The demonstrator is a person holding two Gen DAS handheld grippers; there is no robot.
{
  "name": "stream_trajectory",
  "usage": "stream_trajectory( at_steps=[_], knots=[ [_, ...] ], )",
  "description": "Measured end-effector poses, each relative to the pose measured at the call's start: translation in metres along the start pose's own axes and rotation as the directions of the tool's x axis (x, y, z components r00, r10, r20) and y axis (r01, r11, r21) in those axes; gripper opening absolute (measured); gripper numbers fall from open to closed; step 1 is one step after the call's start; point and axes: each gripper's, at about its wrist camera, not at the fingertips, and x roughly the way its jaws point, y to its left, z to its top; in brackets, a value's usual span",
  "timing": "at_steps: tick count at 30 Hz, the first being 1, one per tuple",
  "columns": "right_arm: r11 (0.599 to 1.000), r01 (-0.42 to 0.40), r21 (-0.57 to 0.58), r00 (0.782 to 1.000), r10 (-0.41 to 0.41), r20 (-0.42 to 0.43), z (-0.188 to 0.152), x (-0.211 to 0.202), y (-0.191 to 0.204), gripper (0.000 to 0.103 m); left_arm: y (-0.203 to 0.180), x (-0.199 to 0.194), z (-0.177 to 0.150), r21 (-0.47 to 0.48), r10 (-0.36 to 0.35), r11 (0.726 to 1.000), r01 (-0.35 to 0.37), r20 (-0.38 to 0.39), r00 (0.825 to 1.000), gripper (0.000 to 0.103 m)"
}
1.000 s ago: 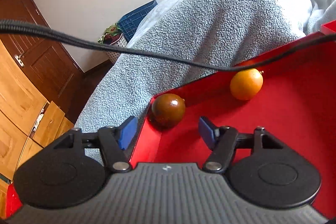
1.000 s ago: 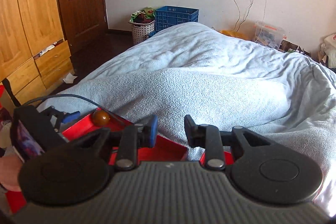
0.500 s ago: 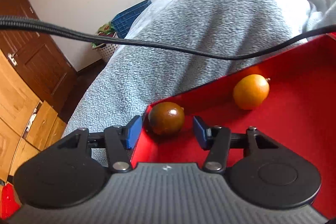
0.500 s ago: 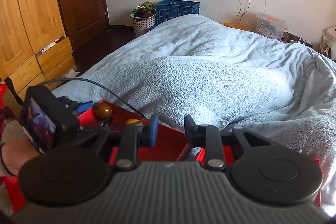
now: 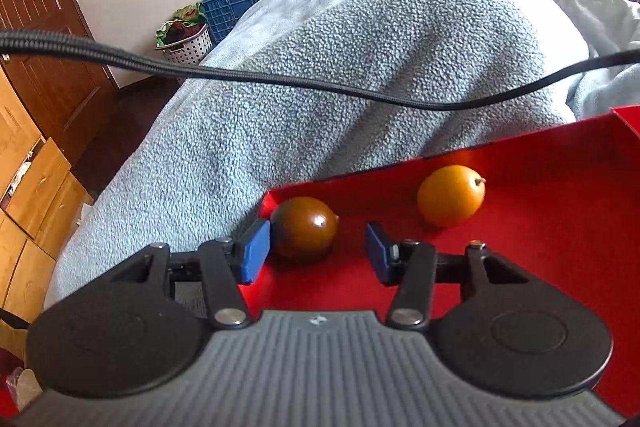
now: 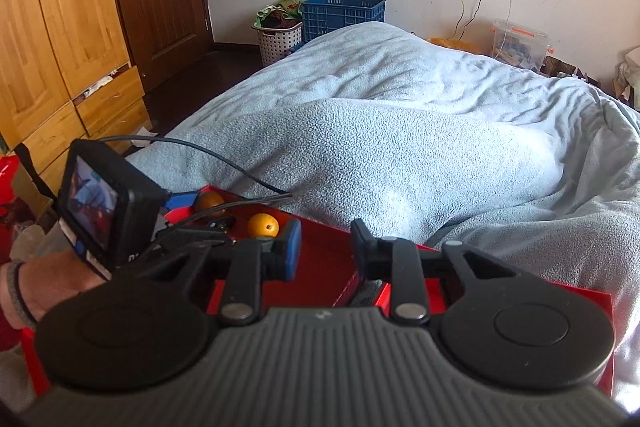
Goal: Organize fruits
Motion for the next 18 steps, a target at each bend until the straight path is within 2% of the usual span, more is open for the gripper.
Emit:
stream_trajectory(
  at_steps=[2,4,5,7,9,11,12,15,16,17,18],
  knots=[
    [1.0,-0.005,0.0,1.0,0.005,0.008,0.001,-0.002,0.0,0.03,0.007,-0.012,-0.011,0.012,-0.065,0.998,0.065,0.031,0.997,0.057],
    [1.0,-0.026,0.0,1.0,0.026,0.009,0.001,-0.002,0.003,0.031,0.014,-0.026,-0.024,0.026,-0.195,0.981,0.194,0.06,0.979,0.054],
    [0.999,-0.036,-0.004,0.999,0.036,0.008,0.002,0.0,0.005,0.031,0.014,-0.033,-0.031,0.049,-0.212,0.977,0.209,0.071,0.975,0.054],
    [0.998,-0.049,-0.026,0.999,0.049,-0.007,0.008,0.01,0.014,0.031,0.011,-0.045,-0.038,0.084,-0.201,0.977,0.195,0.074,0.977,0.055],
    [0.996,-0.08,-0.048,0.996,0.078,-0.037,0.015,0.027,0.025,0.031,0.024,-0.049,-0.039,0.013,-0.218,0.976,0.218,0.032,0.975,0.056],
    [0.987,-0.142,-0.069,0.985,0.133,-0.112,0.019,0.052,0.037,0.031,0.047,-0.052,-0.04,-0.119,-0.23,0.967,0.227,-0.017,0.973,0.056],
    [0.983,-0.159,-0.087,0.98,0.146,-0.138,0.02,0.063,0.043,0.03,0.051,-0.07,-0.047,-0.178,-0.226,0.959,0.221,-0.009,0.974,0.056],
    [0.978,-0.154,-0.138,0.975,0.129,-0.179,0.024,0.09,0.058,0.03,0.075,-0.094,-0.046,-0.279,-0.156,0.948,0.155,0.019,0.988,0.06],
    [0.976,-0.159,-0.145,0.974,0.132,-0.182,0.025,0.095,0.063,0.033,0.082,-0.102,-0.05,-0.314,-0.083,0.945,0.088,0.028,0.996,0.061],
    [0.967,-0.19,-0.17,0.97,0.158,-0.186,0.026,0.097,0.072,0.033,0.089,-0.111,-0.052,-0.337,-0.035,0.94,0.049,0.046,0.998,0.066],
    [0.95,-0.241,-0.199,0.96,0.203,-0.194,0.026,0.098,0.085,0.033,0.096,-0.117,-0.053,-0.347,-0.025,0.937,0.046,0.064,0.998,0.067]
  ],
)
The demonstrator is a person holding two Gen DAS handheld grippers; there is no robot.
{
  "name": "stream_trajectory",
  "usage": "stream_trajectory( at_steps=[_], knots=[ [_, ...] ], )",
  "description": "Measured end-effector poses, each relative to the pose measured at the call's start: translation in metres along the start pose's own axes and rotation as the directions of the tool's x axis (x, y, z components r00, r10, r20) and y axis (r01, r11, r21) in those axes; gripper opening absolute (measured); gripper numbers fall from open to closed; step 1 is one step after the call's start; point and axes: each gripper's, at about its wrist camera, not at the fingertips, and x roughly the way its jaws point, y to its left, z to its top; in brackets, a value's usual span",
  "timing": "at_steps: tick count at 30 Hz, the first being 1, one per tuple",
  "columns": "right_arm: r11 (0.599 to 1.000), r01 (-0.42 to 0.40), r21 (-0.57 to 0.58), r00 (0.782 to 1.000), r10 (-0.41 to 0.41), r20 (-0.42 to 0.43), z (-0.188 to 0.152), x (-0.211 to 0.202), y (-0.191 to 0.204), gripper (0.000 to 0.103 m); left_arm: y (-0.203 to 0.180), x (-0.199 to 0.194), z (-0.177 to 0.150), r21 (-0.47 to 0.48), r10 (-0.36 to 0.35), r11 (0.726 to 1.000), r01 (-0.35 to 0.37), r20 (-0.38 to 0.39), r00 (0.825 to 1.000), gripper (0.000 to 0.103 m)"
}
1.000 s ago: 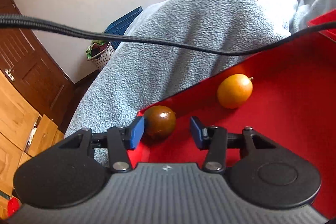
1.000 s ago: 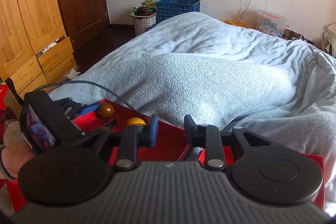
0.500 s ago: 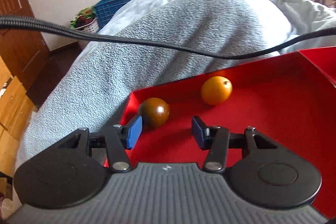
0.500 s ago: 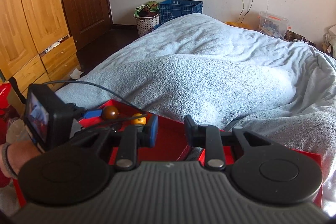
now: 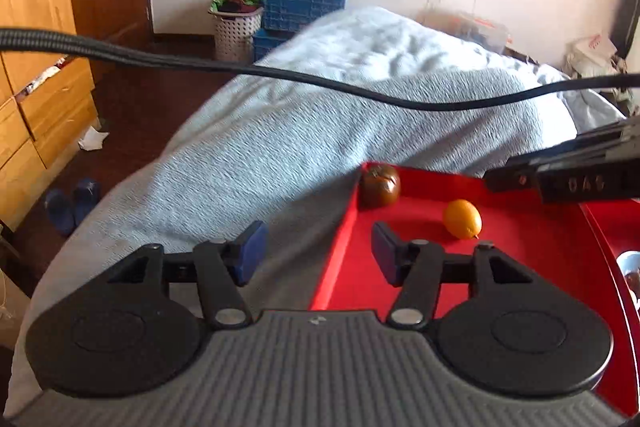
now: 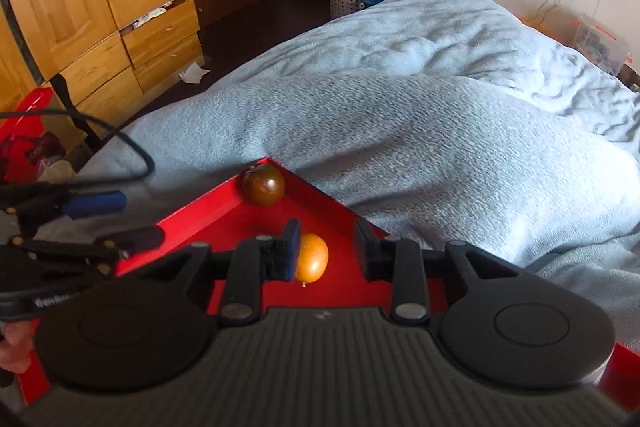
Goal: Organize fruits
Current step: 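Grasp the small orange fruit with the right tool and lift it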
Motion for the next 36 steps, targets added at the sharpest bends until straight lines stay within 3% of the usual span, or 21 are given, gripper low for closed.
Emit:
stream_trajectory(
  at_steps=[2,3,5,9,12,18,25,26,27,28,30,33,36],
  knots=[
    [0.996,-0.068,-0.061,0.998,0.067,-0.021,0.005,0.012,0.025,0.03,0.011,-0.006,0.002,-0.015,0.008,1.0,-0.008,0.007,1.0,0.068],
    [0.994,-0.066,-0.09,0.997,0.063,-0.036,0.007,0.021,0.036,0.032,0.013,-0.003,0.002,-0.011,0.016,1.0,-0.016,-0.003,1.0,0.068],
    [0.995,-0.004,-0.096,0.998,-0.002,-0.056,0.011,0.039,0.045,0.033,0.015,-0.005,0.0,-0.007,0.031,1.0,-0.031,-0.023,0.999,0.068],
    [0.998,0.031,-0.05,0.998,-0.034,-0.055,0.011,0.062,0.047,0.033,0.01,-0.015,-0.005,0.031,0.033,0.999,-0.034,0.004,0.999,0.068],
    [0.99,0.11,-0.086,0.994,-0.112,-0.017,0.012,0.068,0.052,0.049,0.005,-0.017,-0.011,0.051,0.036,0.998,-0.037,0.011,0.999,0.068],
    [0.984,0.154,-0.089,0.988,-0.155,-0.005,0.012,0.094,0.047,0.053,0.007,-0.009,-0.02,0.054,0.051,0.997,-0.05,-0.024,0.998,0.068],
    [0.982,0.152,-0.113,0.988,-0.148,0.036,0.005,0.09,0.046,0.048,0.01,-0.007,-0.023,0.058,0.066,0.996,-0.064,-0.032,0.997,0.068],
    [0.984,0.143,-0.106,0.989,-0.14,0.038,0.005,0.085,0.044,0.045,0.01,-0.009,-0.023,0.063,0.067,0.996,-0.065,-0.027,0.997,0.068],
    [0.986,0.133,-0.097,0.991,-0.129,0.043,0.005,0.078,0.043,0.034,0.009,-0.011,-0.023,0.072,0.067,0.995,-0.066,-0.018,0.998,0.068],
    [0.989,0.124,-0.087,0.991,-0.119,0.056,0.005,0.067,0.042,0.029,0.007,-0.013,-0.022,0.087,0.066,0.994,-0.065,-0.006,0.998,0.068],
    [0.99,0.126,-0.069,0.989,-0.119,0.093,0.005,0.044,0.036,0.029,0.003,-0.017,-0.023,0.127,0.064,0.99,-0.066,0.023,0.998,0.072],
    [0.99,0.137,-0.017,0.989,-0.136,0.063,0.004,0.032,0.022,0.035,0.0,-0.02,-0.025,0.147,0.062,0.987,-0.065,0.026,0.998,0.076],
    [0.995,0.083,-0.051,0.996,-0.081,0.032,0.002,0.041,0.03,0.035,0.0,-0.024,-0.027,0.138,0.063,0.988,-0.065,0.017,0.998,0.076]
  ],
)
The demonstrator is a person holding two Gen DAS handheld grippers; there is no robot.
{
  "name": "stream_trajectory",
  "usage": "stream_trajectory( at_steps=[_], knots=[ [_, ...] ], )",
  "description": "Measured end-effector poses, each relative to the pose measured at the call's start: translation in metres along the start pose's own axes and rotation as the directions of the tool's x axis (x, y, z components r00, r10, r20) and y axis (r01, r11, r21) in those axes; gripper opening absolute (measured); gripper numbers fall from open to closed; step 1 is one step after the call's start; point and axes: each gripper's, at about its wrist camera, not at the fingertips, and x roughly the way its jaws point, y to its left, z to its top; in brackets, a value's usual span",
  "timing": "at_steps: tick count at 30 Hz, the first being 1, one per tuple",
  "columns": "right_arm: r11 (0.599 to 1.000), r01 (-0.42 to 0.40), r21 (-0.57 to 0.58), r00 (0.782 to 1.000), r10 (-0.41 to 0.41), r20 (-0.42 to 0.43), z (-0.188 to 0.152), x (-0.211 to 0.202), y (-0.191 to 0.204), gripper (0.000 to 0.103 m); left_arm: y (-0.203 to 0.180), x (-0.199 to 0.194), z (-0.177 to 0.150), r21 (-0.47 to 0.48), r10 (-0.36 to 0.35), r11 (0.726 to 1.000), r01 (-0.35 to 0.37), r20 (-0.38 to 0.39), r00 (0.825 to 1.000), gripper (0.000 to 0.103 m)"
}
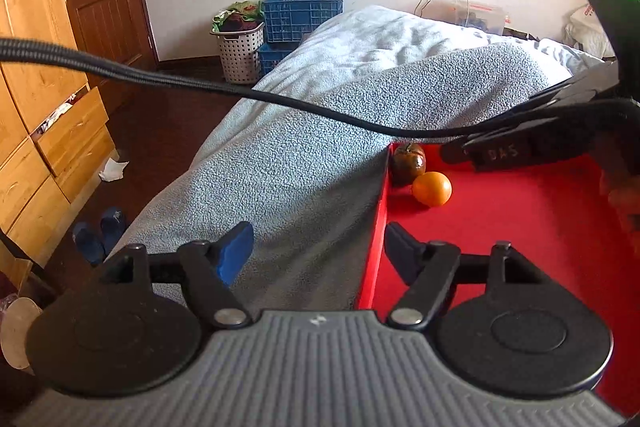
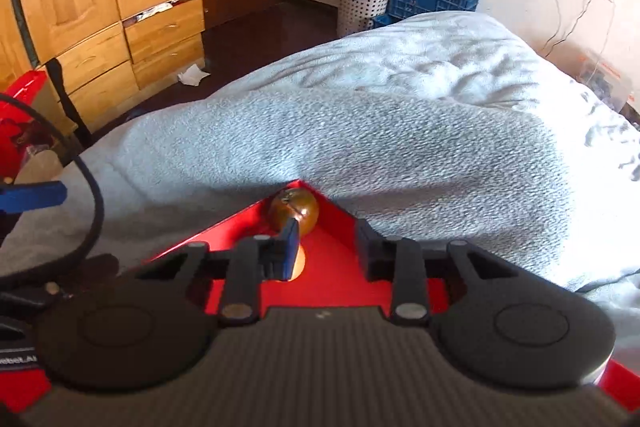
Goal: Organize fruits
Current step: 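Grasp the small orange fruit with the right tool and lift it, then grasp the dark brown tomato with the left tool while the right tool holds the fruit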
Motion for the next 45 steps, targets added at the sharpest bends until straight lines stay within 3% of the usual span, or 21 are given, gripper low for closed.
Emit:
stream_trajectory(
  at_steps=[3,5,8,9,11,16,22,25,30,32,36,39,40,41,43,45],
  knots=[
    [0.998,0.011,-0.065,0.998,-0.016,-0.062,-0.002,0.023,0.022,0.05,0.003,-0.002,-0.002,-0.007,-0.001,1.0,0.001,-0.001,1.0,0.076],
    [0.998,-0.003,-0.057,0.993,-0.004,-0.114,-0.005,0.037,0.029,0.051,0.002,-0.004,-0.004,0.007,-0.003,1.0,0.003,-0.001,1.0,0.076],
    [0.999,0.007,-0.04,0.995,-0.011,-0.095,-0.009,0.043,0.028,0.046,0.0,-0.001,-0.006,0.025,0.0,1.0,0.0,-0.006,1.0,0.076],
    [1.0,0.011,-0.016,0.996,-0.012,-0.093,-0.009,0.042,0.024,0.033,-0.002,0.0,-0.006,0.026,-0.003,1.0,0.003,-0.008,1.0,0.076],
    [1.0,0.011,-0.003,0.996,-0.011,-0.084,-0.012,0.034,0.017,0.034,-0.006,-0.001,-0.004,0.053,-0.002,0.999,0.002,0.011,1.0,0.076],
    [0.996,0.087,-0.002,0.996,-0.087,0.004,-0.021,-0.029,-0.014,0.034,-0.039,0.004,0.012,0.152,0.054,0.986,-0.068,0.096,0.994,0.076],
    [0.954,0.19,0.231,0.967,-0.222,0.122,-0.049,-0.118,-0.096,0.034,-0.121,0.057,0.03,0.335,0.094,0.933,-0.132,0.128,0.987,0.076],
    [0.94,0.208,0.269,0.958,-0.251,0.136,-0.066,-0.145,-0.112,0.034,-0.139,0.089,0.033,0.354,0.103,0.926,-0.127,0.087,0.991,0.073],
    [0.937,0.202,0.284,0.958,-0.25,0.141,-0.083,-0.162,-0.112,0.034,-0.145,0.126,0.031,0.315,0.138,0.94,-0.135,0.012,0.99,0.069],
    [0.942,0.193,0.275,0.96,-0.24,0.147,-0.082,-0.162,-0.106,0.034,-0.144,0.128,0.034,0.286,0.113,0.953,-0.105,-0.011,0.994,0.062],
    [0.949,0.174,0.263,0.961,-0.222,0.163,-0.073,-0.16,-0.095,0.034,-0.141,0.125,0.037,0.246,0.067,0.967,-0.059,-0.023,0.997,0.063],
    [0.954,0.16,0.253,0.963,-0.208,0.172,-0.07,-0.161,-0.088,0.034,-0.127,0.122,0.046,0.144,-0.034,0.989,0.038,-0.029,0.999,0.065],
    [0.956,0.157,0.248,0.964,-0.203,0.173,-0.069,-0.16,-0.086,0.034,-0.125,0.128,0.049,0.137,-0.03,0.99,0.035,-0.035,0.999,0.071],
    [0.958,0.153,0.243,0.965,-0.198,0.171,-0.068,-0.161,-0.083,0.034,-0.122,0.142,0.051,0.129,-0.006,0.992,0.014,-0.062,0.998,0.072],
    [0.961,0.146,0.234,0.966,-0.189,0.176,-0.067,-0.164,-0.079,0.034,-0.109,0.153,0.049,0.038,-0.033,0.999,0.039,-0.137,0.99,0.072],
    [0.964,0.138,0.225,0.964,-0.184,0.194,-0.068,-0.171,-0.073,0.034,-0.11,0.141,0.038,0.022,-0.033,0.999,0.036,-0.127,0.991,0.073]
  ],
)
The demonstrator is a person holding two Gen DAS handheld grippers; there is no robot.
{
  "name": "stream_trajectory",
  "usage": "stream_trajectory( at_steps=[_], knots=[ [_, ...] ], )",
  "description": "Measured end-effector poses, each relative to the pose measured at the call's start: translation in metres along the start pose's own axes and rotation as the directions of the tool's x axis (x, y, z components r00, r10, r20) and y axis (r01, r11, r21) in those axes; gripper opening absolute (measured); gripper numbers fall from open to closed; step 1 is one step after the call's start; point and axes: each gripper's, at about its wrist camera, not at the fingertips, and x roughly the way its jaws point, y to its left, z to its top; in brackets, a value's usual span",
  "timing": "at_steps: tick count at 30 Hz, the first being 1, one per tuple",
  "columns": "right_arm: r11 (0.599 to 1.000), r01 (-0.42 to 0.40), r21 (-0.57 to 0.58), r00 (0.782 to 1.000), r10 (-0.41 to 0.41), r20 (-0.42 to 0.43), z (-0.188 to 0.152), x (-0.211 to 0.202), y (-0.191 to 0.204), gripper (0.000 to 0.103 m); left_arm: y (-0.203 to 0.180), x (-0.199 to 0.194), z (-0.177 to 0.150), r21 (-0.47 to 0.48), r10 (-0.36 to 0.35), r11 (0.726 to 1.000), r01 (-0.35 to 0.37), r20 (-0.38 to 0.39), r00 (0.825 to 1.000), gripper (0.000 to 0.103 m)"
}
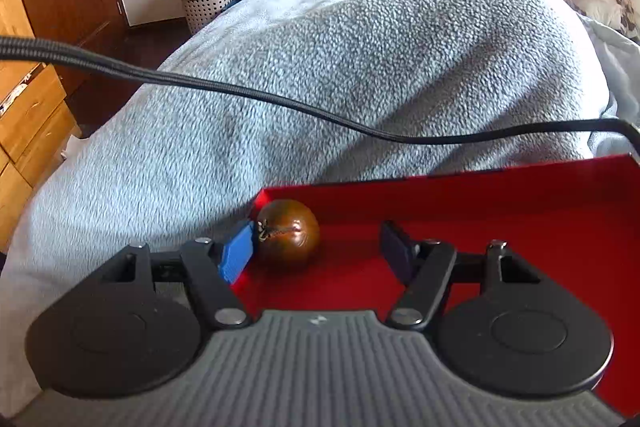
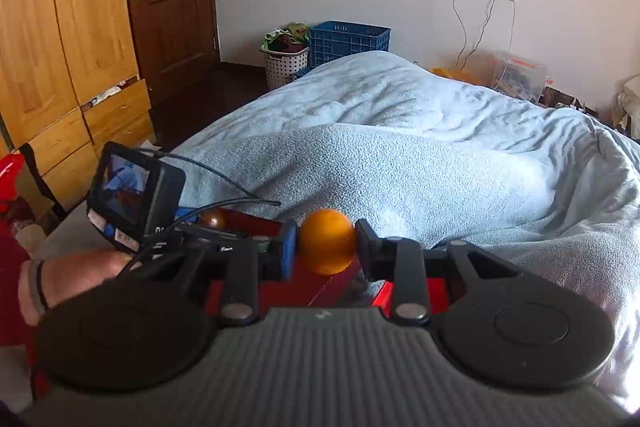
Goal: Organize fruits
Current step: 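Grasp the dark brown tomato with the left tool while the right tool holds the fruit, then carry both fruits onto the tiger plate and open both tools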
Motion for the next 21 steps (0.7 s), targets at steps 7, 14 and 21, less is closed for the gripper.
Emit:
stream_trajectory(
  at_steps=[7,14,21],
  knots=[
    [1.0,0.003,-0.001,1.0,-0.003,0.029,-0.001,-0.02,0.006,0.034,-0.011,0.015,0.008,0.09,0.098,0.991,-0.099,0.014,0.995,0.051],
    [0.999,0.008,0.04,0.999,-0.01,0.048,-0.019,-0.047,0.004,0.034,0.004,-0.008,-0.001,0.071,0.07,0.995,-0.071,0.023,0.997,0.039],
    [0.995,0.033,0.092,0.998,-0.038,0.052,-0.048,-0.081,-0.007,0.034,0.005,-0.073,-0.008,0.076,0.024,0.997,-0.029,0.068,0.997,0.039]
  ],
)
